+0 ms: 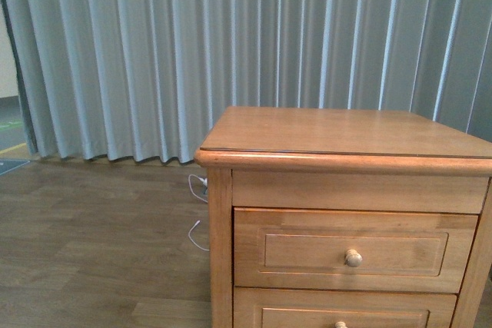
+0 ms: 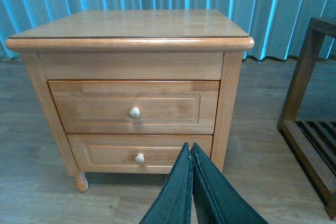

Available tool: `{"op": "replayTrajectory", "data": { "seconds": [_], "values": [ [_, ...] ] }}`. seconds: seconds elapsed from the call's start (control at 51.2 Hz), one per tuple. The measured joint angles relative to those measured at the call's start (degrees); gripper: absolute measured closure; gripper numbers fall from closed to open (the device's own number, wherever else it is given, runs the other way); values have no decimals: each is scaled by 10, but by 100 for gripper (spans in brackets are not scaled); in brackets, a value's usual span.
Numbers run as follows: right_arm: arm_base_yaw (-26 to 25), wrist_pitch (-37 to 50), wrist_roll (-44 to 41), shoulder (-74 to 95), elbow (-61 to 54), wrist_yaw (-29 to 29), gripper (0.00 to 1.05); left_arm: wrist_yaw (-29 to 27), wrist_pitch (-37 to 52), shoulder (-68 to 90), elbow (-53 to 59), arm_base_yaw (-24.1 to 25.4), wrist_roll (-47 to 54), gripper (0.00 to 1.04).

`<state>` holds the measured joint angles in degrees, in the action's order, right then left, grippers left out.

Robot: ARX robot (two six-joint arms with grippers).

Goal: Put charger into drawer

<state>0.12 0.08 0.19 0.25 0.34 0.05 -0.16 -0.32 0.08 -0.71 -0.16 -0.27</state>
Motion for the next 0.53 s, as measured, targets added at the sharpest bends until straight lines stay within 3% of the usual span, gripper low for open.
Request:
{"op": "replayTrajectory", "data": {
  "seconds": [0.117,0.527],
  "values": [
    [0,0,-1,0,0,0,101,0,0,0,0,0,0,6],
    [0,0,-1,0,0,0,29,0,0,0,0,0,0,6]
  ]
}}
